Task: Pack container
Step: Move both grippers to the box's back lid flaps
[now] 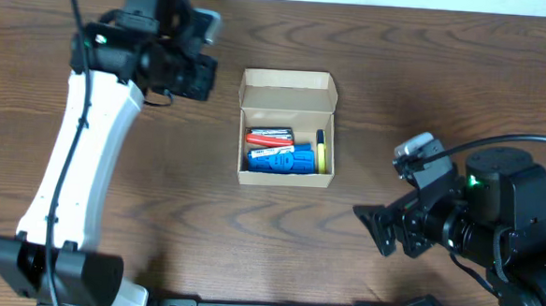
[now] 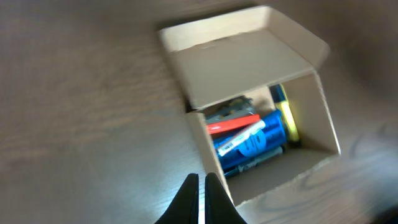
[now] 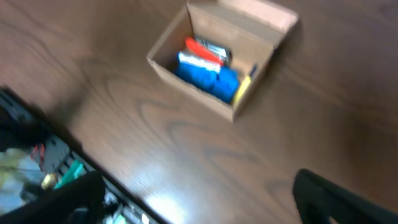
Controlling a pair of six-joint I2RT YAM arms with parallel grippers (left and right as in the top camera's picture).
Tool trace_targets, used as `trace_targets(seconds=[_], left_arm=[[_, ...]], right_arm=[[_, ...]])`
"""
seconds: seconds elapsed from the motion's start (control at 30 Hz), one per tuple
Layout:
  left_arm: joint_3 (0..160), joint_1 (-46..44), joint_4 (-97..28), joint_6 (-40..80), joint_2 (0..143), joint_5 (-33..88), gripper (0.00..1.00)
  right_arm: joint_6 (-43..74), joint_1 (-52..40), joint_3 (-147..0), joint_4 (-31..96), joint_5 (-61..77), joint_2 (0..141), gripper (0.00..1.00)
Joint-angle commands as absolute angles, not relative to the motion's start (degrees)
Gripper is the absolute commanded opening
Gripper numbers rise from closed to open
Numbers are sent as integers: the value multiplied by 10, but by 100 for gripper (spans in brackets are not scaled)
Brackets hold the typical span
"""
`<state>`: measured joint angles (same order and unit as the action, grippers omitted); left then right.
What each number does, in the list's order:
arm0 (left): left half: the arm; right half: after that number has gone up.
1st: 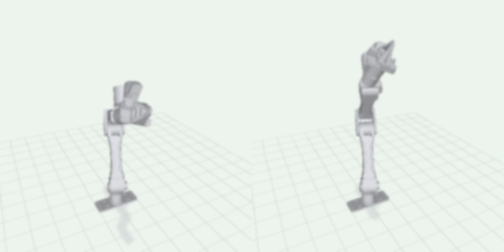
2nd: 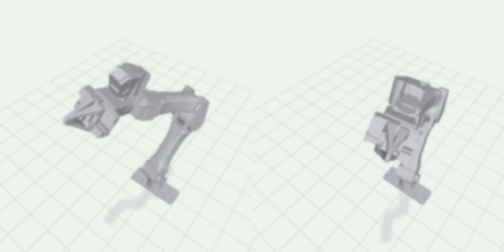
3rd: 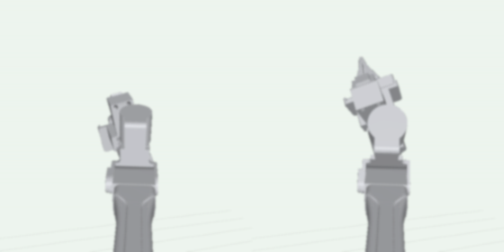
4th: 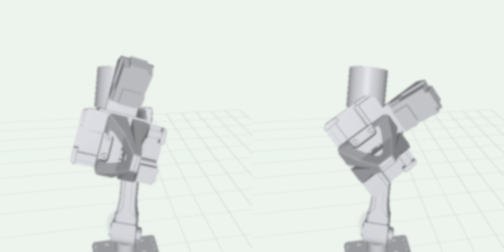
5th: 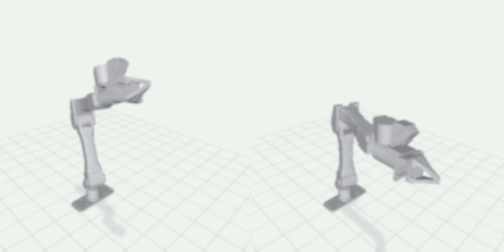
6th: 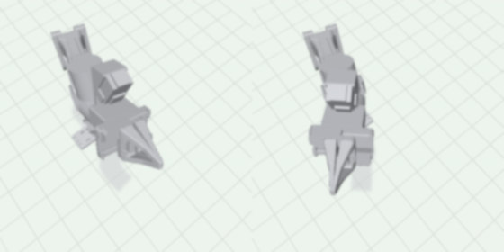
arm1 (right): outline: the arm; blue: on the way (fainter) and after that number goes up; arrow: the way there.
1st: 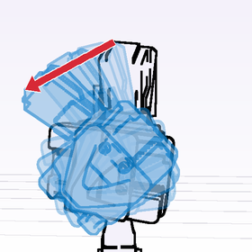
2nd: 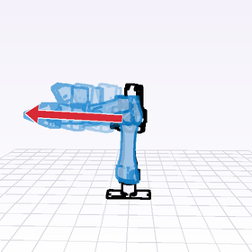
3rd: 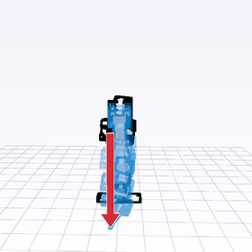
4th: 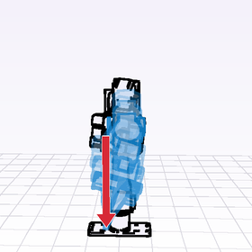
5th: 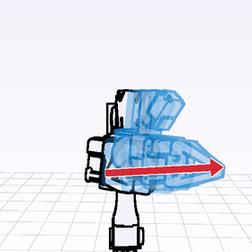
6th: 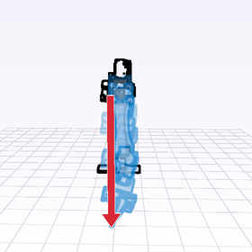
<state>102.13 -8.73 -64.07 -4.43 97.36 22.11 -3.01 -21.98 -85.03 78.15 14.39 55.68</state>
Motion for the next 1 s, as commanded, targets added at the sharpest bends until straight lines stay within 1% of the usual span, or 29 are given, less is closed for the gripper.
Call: trace_targets(seconds=[0.0,0.1,0.17,0.27,0.37,0.53,0.63,0.73,0.97], left_arm=[[1024,-53,-642,36,1018,245,6],[1024,-41,-640,39,1050,245,6],[1024,-41,-631,39,1071,245,6],[1024,-41,-614,74,1102,249,6],[1024,-41,-590,116,1135,263,6],[1024,-41,-547,125,1193,324,6],[1024,-41,-521,158,1230,346,6],[1024,-41,-494,167,1270,383,5],[1024,-42,-433,198,1342,474,6]], right_arm=[[5,-214,-826,763,141,568,67],[39,-214,-778,715,94,590,12],[83,-214,-745,678,58,608,1],[129,-208,-692,613,17,647,1],[159,-187,-645,531,15,698,1],[210,-145,-610,419,26,783,1],[219,-114,-608,354,72,841,1],[226,-85,-608,279,145,905,1],[300,-62,-608,109,281,1048,1]])
